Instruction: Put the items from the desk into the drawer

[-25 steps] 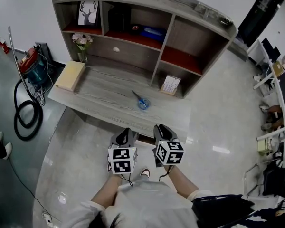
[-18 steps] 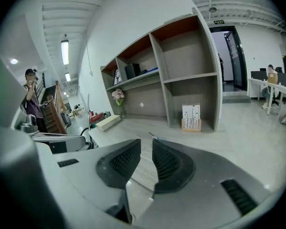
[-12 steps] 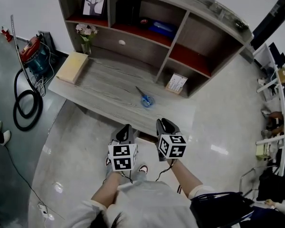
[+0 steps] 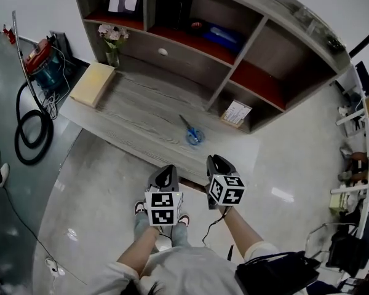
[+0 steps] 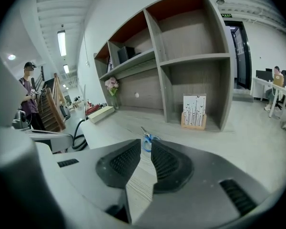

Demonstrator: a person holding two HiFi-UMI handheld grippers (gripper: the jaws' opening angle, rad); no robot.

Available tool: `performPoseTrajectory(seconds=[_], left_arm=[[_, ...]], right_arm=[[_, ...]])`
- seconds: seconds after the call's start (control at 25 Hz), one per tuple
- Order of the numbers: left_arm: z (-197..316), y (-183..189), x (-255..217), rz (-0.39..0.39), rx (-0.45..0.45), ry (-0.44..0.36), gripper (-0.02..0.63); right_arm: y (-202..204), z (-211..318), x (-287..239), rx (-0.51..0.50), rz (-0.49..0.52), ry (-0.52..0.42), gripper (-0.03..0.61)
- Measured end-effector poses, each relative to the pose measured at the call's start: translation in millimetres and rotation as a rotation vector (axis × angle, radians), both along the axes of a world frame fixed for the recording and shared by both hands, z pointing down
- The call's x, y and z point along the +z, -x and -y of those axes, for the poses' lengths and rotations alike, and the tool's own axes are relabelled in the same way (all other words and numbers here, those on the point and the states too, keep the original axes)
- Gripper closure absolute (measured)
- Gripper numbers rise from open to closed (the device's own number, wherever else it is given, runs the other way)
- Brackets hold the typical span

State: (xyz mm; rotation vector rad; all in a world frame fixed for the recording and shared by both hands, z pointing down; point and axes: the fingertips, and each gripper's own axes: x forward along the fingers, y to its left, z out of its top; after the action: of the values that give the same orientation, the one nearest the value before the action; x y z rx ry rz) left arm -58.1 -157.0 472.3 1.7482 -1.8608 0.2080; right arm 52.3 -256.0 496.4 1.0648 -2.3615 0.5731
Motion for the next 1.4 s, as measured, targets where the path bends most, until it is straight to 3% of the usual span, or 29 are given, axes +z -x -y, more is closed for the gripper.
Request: performPoseTrajectory(seconds=[0.72, 1.4], left_arm=[[49.4, 5.7, 69.7, -0.022, 0.087, 0.075, 0.617], [78.8, 19.8, 118.7, -0.095, 0.07, 0.117, 0.617]], right_arm=[[44.1, 45.1, 74.3, -0.087, -0.068, 0.045, 0.515], [65.8, 73.7, 111.7, -0.148, -0.166, 0.034, 0.512]])
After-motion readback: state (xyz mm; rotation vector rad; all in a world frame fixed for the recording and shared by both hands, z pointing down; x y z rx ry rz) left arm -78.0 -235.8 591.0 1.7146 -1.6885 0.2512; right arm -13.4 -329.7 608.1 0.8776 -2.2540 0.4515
